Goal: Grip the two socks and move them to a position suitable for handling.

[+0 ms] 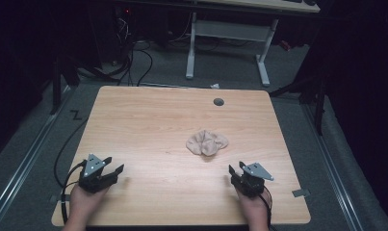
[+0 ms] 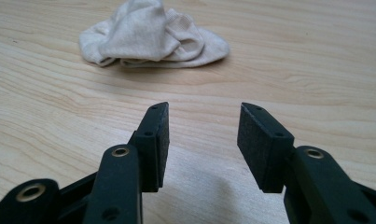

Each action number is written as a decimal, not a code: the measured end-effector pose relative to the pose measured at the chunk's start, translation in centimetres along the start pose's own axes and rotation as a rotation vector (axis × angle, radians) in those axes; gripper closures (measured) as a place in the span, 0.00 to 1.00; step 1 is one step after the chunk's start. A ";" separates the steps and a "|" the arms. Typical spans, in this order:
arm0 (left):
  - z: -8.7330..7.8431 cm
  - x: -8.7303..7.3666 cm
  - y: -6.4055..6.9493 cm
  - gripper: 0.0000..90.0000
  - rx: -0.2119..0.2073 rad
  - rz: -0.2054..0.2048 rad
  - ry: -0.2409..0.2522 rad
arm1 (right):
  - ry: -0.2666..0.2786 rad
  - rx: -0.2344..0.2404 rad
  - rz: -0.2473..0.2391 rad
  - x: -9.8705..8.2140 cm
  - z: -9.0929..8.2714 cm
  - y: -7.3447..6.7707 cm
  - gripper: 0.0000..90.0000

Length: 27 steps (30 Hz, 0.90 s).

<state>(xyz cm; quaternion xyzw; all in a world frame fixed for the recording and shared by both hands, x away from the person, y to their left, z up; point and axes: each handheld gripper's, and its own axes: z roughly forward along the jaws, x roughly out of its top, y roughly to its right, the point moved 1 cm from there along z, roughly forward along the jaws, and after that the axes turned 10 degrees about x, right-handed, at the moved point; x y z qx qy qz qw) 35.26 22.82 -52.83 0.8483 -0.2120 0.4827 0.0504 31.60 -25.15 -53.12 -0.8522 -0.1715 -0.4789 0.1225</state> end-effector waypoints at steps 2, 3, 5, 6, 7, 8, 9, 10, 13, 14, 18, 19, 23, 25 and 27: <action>0.2 0.1 0.1 0.48 -0.004 -0.004 -0.001 | 0.007 -0.009 -0.025 0.2 0.1 -0.2 0.61; 0.3 0.2 0.2 0.48 -0.005 -0.004 0.000 | 0.010 -0.010 -0.026 0.3 0.1 -0.3 0.61; 0.4 0.2 0.3 0.48 -0.002 0.002 -0.001 | 0.015 -0.007 -0.028 0.4 0.1 -0.3 0.62; 0.4 0.3 0.3 0.48 0.000 0.004 -0.001 | 0.019 -0.006 -0.035 0.3 0.0 -0.4 0.62; 0.4 0.3 0.3 0.48 0.000 0.004 -0.001 | 0.019 -0.006 -0.035 0.3 0.0 -0.4 0.62; 0.4 0.3 0.4 0.48 0.013 0.017 -0.008 | 0.020 0.003 -0.033 0.2 -0.2 -0.4 0.63; 0.4 0.3 0.4 0.48 0.013 0.017 -0.008 | 0.020 0.003 -0.033 0.2 -0.2 -0.4 0.63; 0.3 0.3 0.5 0.47 0.019 0.024 -0.023 | 0.009 0.022 -0.029 0.2 -0.2 -0.2 0.64; 0.2 0.1 0.6 0.47 0.011 0.011 -0.032 | 0.007 0.042 -0.016 0.3 -0.3 0.0 0.64; 0.1 0.0 0.6 0.47 0.010 0.007 -0.034 | 0.010 0.044 -0.009 0.3 -0.2 0.1 0.64; 0.3 -0.2 0.6 0.48 0.010 0.010 -0.067 | 0.007 0.038 -0.023 0.4 0.1 0.1 0.60; 0.3 -0.2 0.6 0.48 0.013 0.015 -0.071 | 0.000 0.033 -0.029 0.4 0.2 0.1 0.58; 0.2 0.0 0.6 0.47 0.018 0.028 -0.056 | -0.012 0.038 -0.068 0.4 0.4 -0.2 0.56; 0.2 0.1 0.6 0.47 0.019 0.033 -0.054 | -0.018 0.037 -0.075 0.4 0.3 -0.3 0.58; 0.0 0.1 0.5 0.44 0.002 0.003 -0.031 | -0.020 0.046 -0.079 0.5 0.4 -0.5 0.59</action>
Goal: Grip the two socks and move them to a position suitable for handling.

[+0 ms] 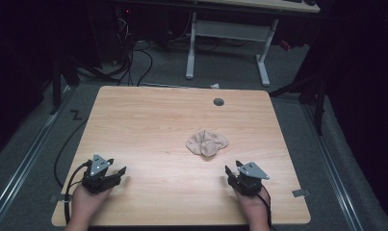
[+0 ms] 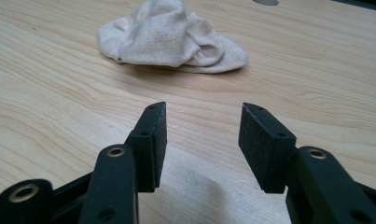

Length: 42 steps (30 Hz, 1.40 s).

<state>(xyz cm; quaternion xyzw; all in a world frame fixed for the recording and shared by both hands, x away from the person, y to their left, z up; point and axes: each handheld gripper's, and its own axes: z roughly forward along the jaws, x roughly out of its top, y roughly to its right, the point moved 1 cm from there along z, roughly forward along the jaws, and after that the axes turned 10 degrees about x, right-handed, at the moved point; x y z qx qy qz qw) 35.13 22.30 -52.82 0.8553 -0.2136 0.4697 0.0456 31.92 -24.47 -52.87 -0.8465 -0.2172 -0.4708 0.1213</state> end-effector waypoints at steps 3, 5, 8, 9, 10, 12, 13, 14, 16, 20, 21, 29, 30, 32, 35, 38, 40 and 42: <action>-0.1 -0.1 0.0 0.44 -0.015 -0.012 0.011 | -0.002 0.003 -0.001 0.2 0.2 -0.4 0.60; 0.0 -0.2 0.0 0.43 -0.017 0.004 0.011 | -0.001 0.006 -0.009 0.5 0.3 -0.6 0.60; 0.0 -0.2 0.1 0.43 -0.035 -0.006 0.008 | 0.005 0.005 -0.024 0.9 0.5 -0.9 0.61; -0.1 -0.1 0.1 0.44 -0.060 -0.028 0.006 | 0.000 0.006 -0.031 1.2 0.7 -1.0 0.60; -0.2 0.0 0.2 0.44 -0.069 -0.037 0.013 | -0.006 0.010 -0.028 1.4 0.8 -1.0 0.60; -0.3 0.1 0.3 0.44 -0.074 -0.037 0.020 | -0.012 0.013 -0.030 1.9 1.0 -1.2 0.59; -0.4 0.3 0.5 0.45 -0.081 -0.029 0.033 | -0.008 0.017 -0.026 2.1 1.0 -1.3 0.58; -0.4 0.4 0.6 0.45 -0.081 -0.020 0.035 | -0.011 0.018 -0.026 2.4 1.0 -1.4 0.58; -0.4 0.5 0.6 0.45 -0.083 -0.017 0.040 | -0.015 0.018 -0.029 2.6 1.1 -1.4 0.58; -0.2 0.4 0.7 0.47 -0.087 -0.004 0.042 | -0.041 0.036 -0.033 4.0 1.9 -1.8 0.54; -0.2 0.4 0.6 0.47 -0.090 -0.011 0.047 | -0.048 0.037 -0.033 4.3 2.1 -1.8 0.54; -0.3 0.5 0.7 0.46 -0.075 -0.002 0.063 | -0.062 0.060 -0.026 6.3 3.2 -2.0 0.51; -0.3 0.5 0.7 0.46 -0.075 -0.002 0.063 | -0.068 0.064 -0.023 6.4 3.3 -2.0 0.51; -0.3 0.4 0.8 0.45 -0.059 0.007 0.071 | -0.072 0.074 -0.018 6.6 3.8 -2.0 0.51; -0.2 0.4 0.8 0.45 -0.062 0.004 0.079 | -0.090 0.074 -0.012 6.9 4.6 -1.9 0.51; -0.3 0.4 0.9 0.46 -0.061 0.020 0.087 | -0.105 0.069 -0.013 7.1 5.5 -1.6 0.51; -0.5 0.4 1.0 0.47 -0.059 0.024 0.096 | -0.112 0.064 -0.015 7.2 5.8 -1.6 0.51; -0.7 0.4 1.0 0.48 -0.059 0.019 0.107 | -0.122 0.064 -0.010 7.5 6.6 -1.5 0.52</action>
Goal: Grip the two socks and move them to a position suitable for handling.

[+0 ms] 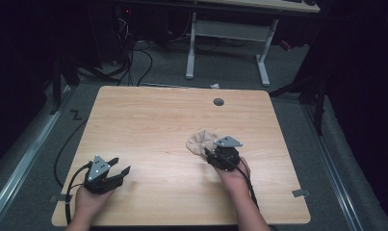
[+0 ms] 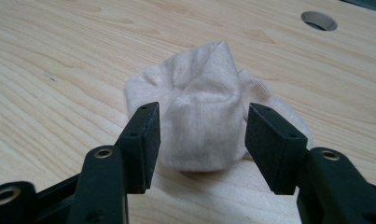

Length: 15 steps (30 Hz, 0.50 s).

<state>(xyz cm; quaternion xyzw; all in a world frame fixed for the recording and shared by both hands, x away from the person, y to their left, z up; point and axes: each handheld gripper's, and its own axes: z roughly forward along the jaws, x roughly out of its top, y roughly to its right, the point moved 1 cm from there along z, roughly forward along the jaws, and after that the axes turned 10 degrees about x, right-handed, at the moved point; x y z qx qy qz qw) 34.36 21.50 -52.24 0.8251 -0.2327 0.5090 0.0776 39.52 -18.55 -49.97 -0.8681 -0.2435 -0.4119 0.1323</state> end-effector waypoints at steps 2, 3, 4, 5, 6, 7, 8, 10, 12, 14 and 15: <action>0.0 -0.1 -0.1 0.48 -0.001 0.004 -0.010 | -0.017 0.008 0.012 0.3 0.5 0.0 0.52; 0.0 -0.1 -0.1 0.48 -0.001 0.004 -0.010 | -0.017 0.008 0.012 0.3 0.5 0.0 0.52; 0.0 -0.2 0.0 0.48 0.001 0.005 -0.011 | -0.020 0.006 0.015 0.5 0.6 0.1 0.52; 0.0 -0.2 -0.1 0.48 0.000 0.005 -0.015 | -0.013 0.004 0.022 0.7 1.0 0.3 0.53; 0.0 -0.2 -0.1 0.48 -0.001 0.002 -0.013 | -0.005 0.002 0.030 0.8 1.1 0.5 0.54; 0.0 -0.2 -0.1 0.48 -0.001 0.002 -0.013 | -0.005 0.002 0.030 0.8 1.1 0.5 0.54; 0.0 -0.2 -0.1 0.48 -0.004 -0.003 -0.013 | 0.000 -0.002 0.036 0.9 1.3 0.7 0.55; 0.0 -0.2 -0.2 0.48 -0.014 -0.014 -0.009 | -0.006 -0.012 0.061 0.9 1.9 1.3 0.57; 0.1 -0.2 -0.1 0.48 -0.015 -0.008 -0.016 | -0.009 -0.014 0.076 0.8 2.3 1.8 0.57; 0.2 -0.2 -0.1 0.48 -0.017 -0.005 -0.016 | -0.011 -0.012 0.089 0.8 2.4 1.9 0.58; 0.2 -0.2 0.0 0.48 -0.017 -0.001 -0.017 | -0.013 -0.007 0.097 0.8 2.7 2.1 0.59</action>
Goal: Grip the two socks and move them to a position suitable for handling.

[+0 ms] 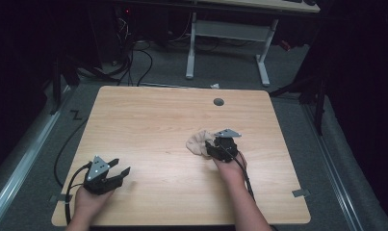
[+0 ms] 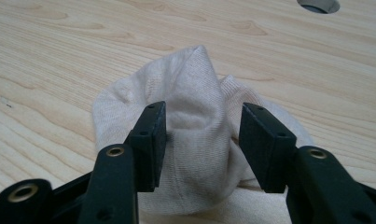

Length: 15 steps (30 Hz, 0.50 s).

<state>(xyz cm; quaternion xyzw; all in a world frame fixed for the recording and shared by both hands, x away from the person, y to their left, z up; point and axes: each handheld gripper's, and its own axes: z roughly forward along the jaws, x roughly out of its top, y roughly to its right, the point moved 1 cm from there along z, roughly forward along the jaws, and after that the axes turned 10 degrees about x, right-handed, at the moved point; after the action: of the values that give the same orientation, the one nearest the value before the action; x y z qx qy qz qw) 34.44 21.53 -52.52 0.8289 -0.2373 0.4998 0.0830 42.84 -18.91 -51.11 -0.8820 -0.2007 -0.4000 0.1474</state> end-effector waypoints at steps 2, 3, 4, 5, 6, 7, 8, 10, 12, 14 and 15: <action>0.0 0.0 0.0 0.48 -0.001 0.001 0.000 | 0.000 -0.004 0.001 0.2 0.2 -0.1 0.60; 0.1 0.0 0.0 0.48 -0.002 0.000 -0.002 | -0.004 -0.005 0.001 0.3 0.4 -0.1 0.60; 0.1 0.0 0.0 0.48 -0.003 0.000 -0.002 | -0.002 -0.009 0.004 0.5 0.7 -0.1 0.61; 0.1 0.0 0.1 0.48 -0.004 0.001 -0.002 | 0.003 -0.011 0.009 0.6 0.9 -0.1 0.63; 0.1 0.1 0.1 0.48 -0.005 0.003 -0.002 | 0.000 -0.017 0.012 0.6 1.1 0.0 0.64; 0.1 0.1 0.1 0.48 -0.006 0.006 -0.003 | -0.007 -0.018 0.017 0.7 1.4 0.1 0.66; 0.0 0.1 0.1 0.48 -0.004 0.006 -0.001 | -0.012 -0.014 0.025 0.6 1.6 0.1 0.71; 0.0 0.1 0.0 0.48 -0.004 0.007 -0.002 | -0.021 -0.020 0.010 0.5 1.7 0.0 0.85; 0.0 0.1 -0.1 0.48 -0.007 -0.001 -0.001 | -0.024 -0.006 -0.003 0.5 1.7 -0.3 0.94; 0.1 0.1 -0.1 0.48 -0.010 -0.006 -0.006 | -0.022 0.013 -0.011 0.5 1.5 -0.8 0.95; 0.1 0.1 -0.1 0.48 -0.015 -0.010 -0.013 | -0.022 0.026 -0.014 0.6 1.3 -1.1 0.95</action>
<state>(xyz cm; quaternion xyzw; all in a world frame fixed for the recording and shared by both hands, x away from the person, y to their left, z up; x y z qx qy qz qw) 34.60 21.52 -52.49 0.8327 -0.2372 0.4921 0.0901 43.55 -17.26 -51.41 -0.8830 -0.2138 -0.3885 0.1539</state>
